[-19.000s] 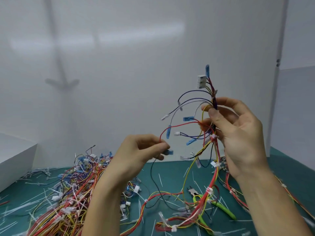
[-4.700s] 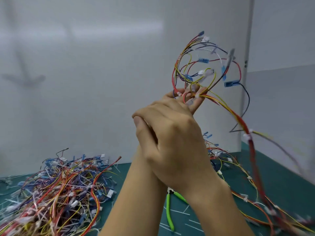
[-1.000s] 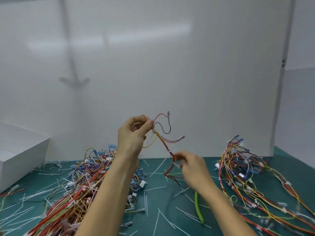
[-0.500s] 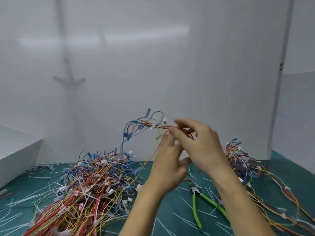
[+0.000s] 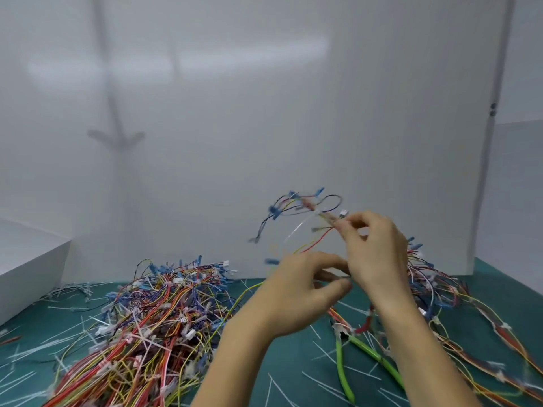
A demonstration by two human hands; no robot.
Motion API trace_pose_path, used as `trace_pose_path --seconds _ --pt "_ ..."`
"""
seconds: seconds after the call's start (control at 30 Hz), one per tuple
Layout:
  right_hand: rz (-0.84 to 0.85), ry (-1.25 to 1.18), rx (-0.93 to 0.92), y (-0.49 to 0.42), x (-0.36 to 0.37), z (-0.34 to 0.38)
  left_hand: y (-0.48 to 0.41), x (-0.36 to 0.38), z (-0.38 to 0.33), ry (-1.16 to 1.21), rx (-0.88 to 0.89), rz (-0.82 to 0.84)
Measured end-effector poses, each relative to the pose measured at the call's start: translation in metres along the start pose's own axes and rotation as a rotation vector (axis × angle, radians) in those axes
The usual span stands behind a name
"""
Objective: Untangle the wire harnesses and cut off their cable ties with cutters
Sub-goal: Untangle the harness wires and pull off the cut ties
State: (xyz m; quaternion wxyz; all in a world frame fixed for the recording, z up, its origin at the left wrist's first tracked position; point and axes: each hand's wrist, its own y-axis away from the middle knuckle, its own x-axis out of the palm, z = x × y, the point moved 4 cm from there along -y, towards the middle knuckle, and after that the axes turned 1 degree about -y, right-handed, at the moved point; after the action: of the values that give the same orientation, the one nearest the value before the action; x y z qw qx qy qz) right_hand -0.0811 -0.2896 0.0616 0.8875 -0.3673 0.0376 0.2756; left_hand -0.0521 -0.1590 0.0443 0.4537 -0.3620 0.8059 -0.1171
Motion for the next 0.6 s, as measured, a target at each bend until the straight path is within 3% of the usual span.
trace_pose_path --seconds 0.07,0.2,0.37,0.6 --pt "-0.117 -0.057 0.011 -0.005 -0.011 -0.007 0.001 -0.017 -0.006 0.048 -0.031 -0.124" --pt "-0.207 -0.275 0.104 -0.01 -0.023 -0.019 0.004 -0.047 -0.005 -0.138 -0.052 -0.363" --pt "-0.192 -0.596 0.172 -0.01 -0.019 -0.015 -0.002 -0.038 0.011 -0.215 -0.241 -0.267" --pt "-0.027 -0.915 0.193 -0.004 -0.006 0.006 -0.012 -0.026 0.001 0.041 -0.201 -0.269"
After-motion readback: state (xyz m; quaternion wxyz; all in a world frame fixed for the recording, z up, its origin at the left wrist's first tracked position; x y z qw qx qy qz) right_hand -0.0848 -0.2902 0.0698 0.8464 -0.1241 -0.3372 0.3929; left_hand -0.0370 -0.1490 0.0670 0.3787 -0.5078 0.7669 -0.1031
